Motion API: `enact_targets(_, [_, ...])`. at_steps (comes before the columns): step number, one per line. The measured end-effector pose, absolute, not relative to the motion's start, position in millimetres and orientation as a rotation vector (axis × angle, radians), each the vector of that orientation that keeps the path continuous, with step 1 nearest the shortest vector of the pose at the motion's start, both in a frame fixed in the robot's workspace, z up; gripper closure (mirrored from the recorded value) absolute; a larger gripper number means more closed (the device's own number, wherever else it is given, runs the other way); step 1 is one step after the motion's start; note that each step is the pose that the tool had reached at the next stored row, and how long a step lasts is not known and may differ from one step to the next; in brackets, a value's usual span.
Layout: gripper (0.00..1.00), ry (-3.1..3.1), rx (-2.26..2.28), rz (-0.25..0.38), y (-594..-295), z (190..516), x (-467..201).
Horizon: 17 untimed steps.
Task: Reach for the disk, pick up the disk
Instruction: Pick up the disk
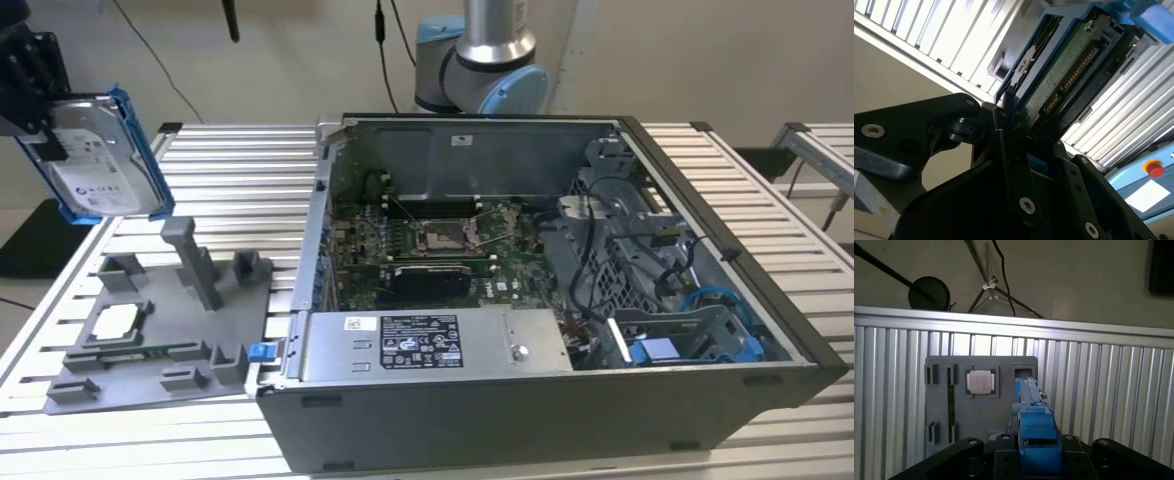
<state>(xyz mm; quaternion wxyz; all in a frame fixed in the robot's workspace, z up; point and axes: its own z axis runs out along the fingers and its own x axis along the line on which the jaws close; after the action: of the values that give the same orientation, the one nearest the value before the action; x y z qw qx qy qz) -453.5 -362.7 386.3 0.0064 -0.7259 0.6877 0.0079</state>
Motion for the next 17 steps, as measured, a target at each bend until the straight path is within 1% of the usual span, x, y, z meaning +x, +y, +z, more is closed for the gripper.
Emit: enact_targets(17, [1.0,2.152,-2.271,0.025,-363,410,-453])
